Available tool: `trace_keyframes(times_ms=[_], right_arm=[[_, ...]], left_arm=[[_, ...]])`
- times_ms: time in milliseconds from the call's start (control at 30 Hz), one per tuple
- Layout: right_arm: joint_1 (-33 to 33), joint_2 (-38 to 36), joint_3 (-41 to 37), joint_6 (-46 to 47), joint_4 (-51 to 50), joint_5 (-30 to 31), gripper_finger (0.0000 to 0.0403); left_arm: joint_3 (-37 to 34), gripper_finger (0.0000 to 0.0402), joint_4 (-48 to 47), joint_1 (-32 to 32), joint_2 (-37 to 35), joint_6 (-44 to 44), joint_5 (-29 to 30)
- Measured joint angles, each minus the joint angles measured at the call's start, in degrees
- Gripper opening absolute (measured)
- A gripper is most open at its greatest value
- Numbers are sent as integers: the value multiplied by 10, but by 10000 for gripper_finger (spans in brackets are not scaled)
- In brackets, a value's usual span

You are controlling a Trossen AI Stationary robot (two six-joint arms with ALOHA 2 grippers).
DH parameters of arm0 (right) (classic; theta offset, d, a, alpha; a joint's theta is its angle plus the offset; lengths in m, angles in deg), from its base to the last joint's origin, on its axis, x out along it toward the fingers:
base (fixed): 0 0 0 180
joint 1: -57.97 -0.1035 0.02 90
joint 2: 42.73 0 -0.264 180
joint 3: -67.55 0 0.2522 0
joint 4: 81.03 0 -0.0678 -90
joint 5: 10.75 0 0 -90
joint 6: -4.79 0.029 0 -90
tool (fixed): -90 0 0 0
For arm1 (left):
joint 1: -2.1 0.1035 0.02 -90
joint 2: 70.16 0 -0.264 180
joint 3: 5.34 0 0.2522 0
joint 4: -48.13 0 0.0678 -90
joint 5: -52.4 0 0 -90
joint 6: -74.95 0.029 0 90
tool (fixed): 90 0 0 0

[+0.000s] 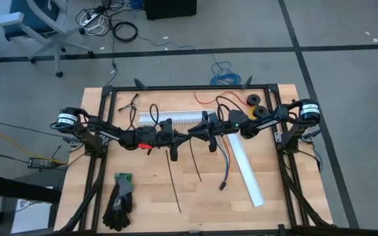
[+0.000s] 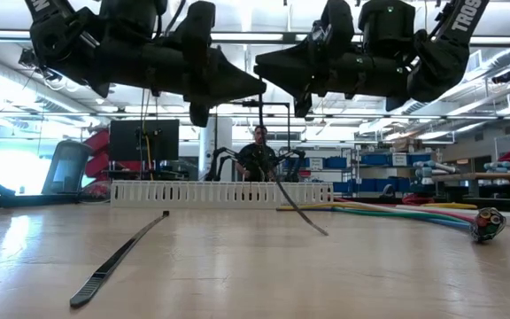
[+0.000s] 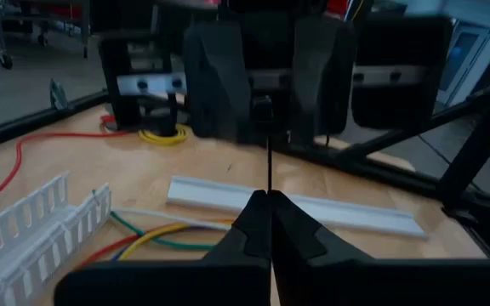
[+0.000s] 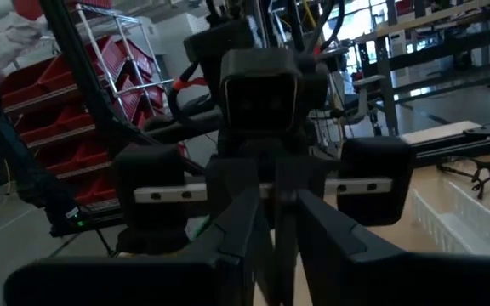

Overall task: Ziptie cables
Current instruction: Prepare the black zip tie

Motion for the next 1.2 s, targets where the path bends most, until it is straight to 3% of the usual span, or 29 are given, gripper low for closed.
trace_keyframes(times_ms=[667, 900, 1200], right_arm=[[13, 0, 0, 17, -3, -26, 70], [13, 0, 0, 9, -5, -36, 11], [13, 0, 0, 3, -5, -37, 4]], left_arm=[[0, 0, -11, -2, 0, -9, -1], [0, 0, -11, -2, 0, -9, -2], [0, 9, -7, -2, 1, -11, -2]])
